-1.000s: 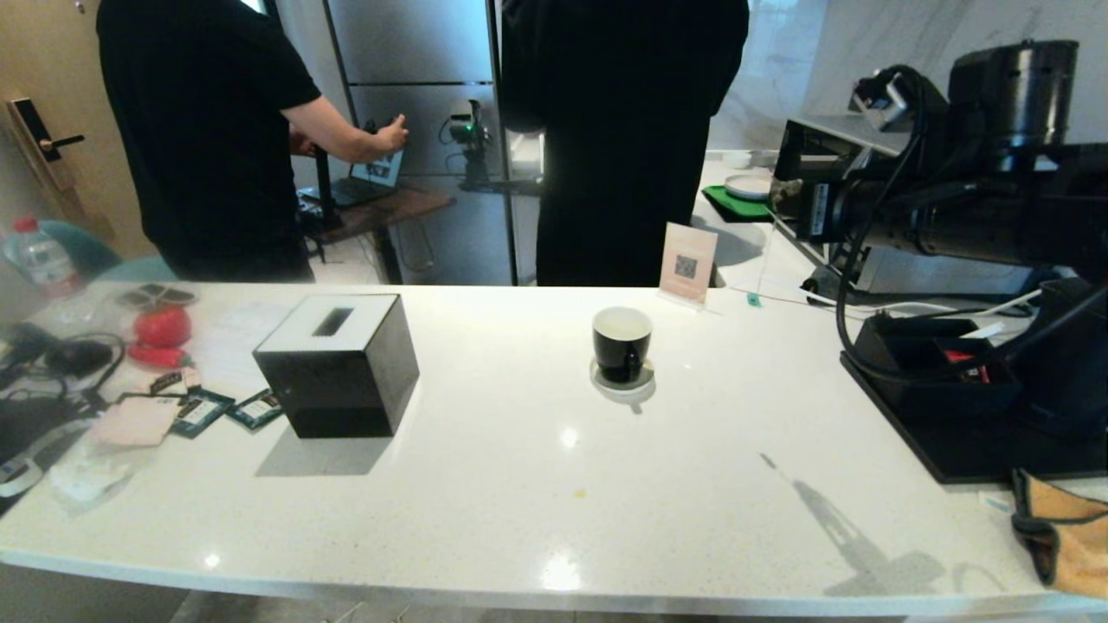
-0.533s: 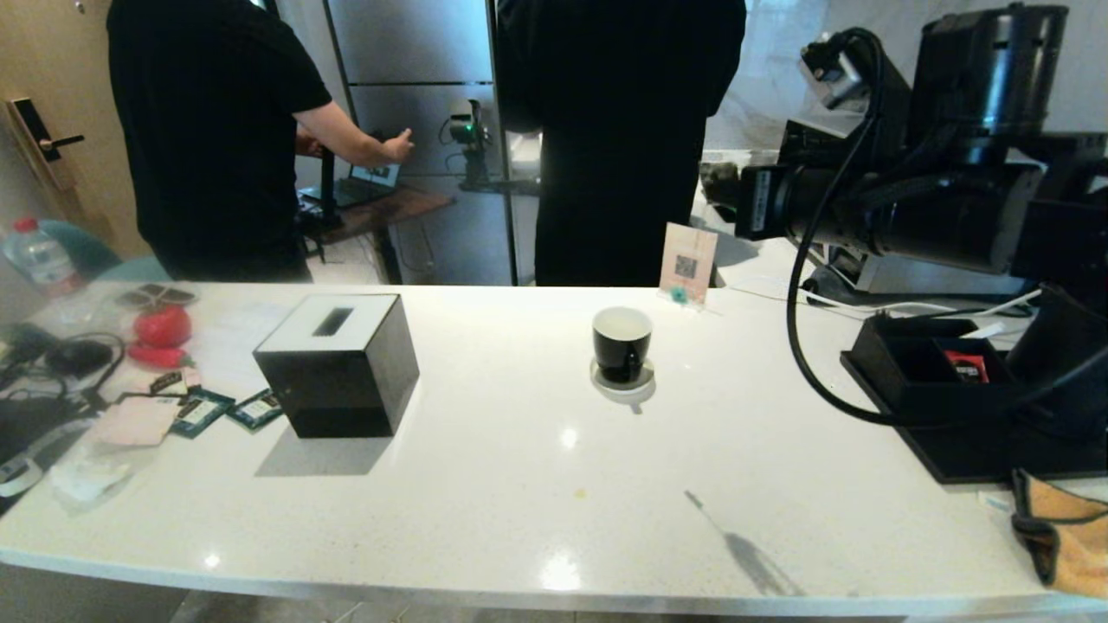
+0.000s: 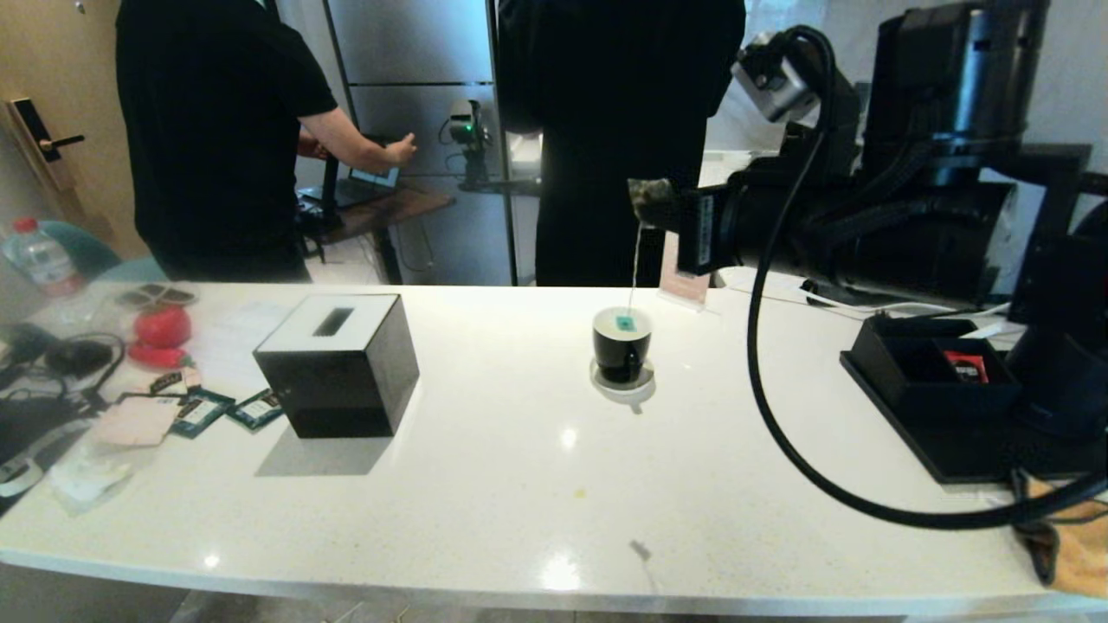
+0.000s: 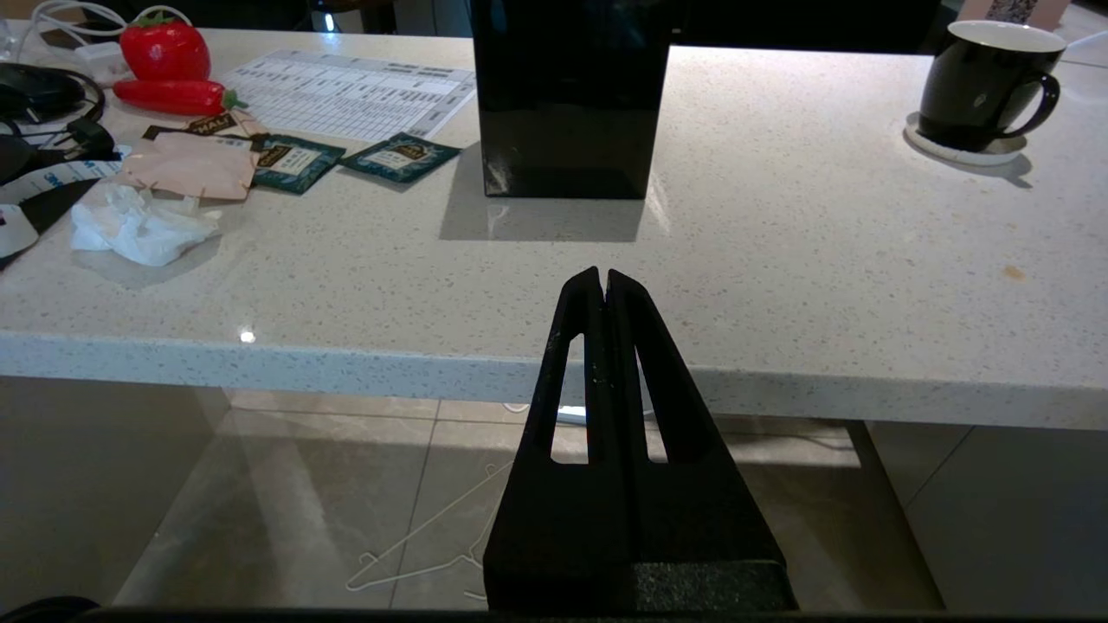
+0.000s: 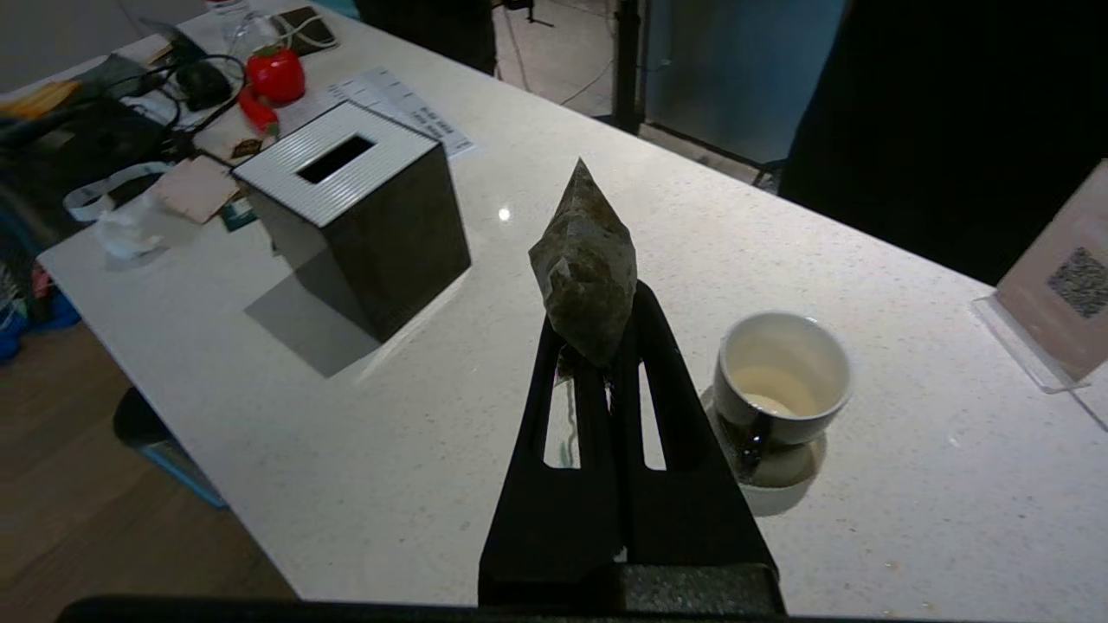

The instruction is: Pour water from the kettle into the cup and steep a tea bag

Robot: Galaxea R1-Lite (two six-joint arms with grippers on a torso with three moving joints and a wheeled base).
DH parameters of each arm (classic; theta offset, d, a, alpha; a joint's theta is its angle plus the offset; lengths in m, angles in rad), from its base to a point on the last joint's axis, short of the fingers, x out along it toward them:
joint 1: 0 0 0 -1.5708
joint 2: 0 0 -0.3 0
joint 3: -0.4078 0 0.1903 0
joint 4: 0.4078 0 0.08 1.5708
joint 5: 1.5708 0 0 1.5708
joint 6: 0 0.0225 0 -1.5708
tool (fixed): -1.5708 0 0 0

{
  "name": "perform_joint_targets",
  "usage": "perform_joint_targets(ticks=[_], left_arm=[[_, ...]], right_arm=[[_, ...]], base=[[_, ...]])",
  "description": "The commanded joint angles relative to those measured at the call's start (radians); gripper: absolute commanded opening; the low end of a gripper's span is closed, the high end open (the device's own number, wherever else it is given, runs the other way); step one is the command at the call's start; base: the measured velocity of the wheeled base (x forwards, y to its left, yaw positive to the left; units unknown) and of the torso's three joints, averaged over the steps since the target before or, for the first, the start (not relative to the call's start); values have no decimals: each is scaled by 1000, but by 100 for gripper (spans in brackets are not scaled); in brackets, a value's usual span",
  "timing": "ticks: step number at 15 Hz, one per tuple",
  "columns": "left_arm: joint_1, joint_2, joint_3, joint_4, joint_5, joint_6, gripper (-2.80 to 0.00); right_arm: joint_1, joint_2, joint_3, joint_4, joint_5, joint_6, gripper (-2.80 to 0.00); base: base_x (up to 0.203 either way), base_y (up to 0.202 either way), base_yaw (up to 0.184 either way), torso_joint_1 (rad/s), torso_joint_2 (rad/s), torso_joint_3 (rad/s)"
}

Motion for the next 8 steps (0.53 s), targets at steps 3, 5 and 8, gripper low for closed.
perform_joint_targets(ticks=[3,5,8], left_arm=[[0,0,0,0,-3,0,-280],[0,0,0,0,-3,0,-280],[0,0,0,0,-3,2,-280]], right_arm=[[33,-9,26,0,0,-1,-280],[34,-9,26,0,0,-2,-280],[43,-5,24,0,0,-2,-280]], base=[[0,0,0,0,0,0],[0,0,0,0,0,0],[0,0,0,0,0,0]])
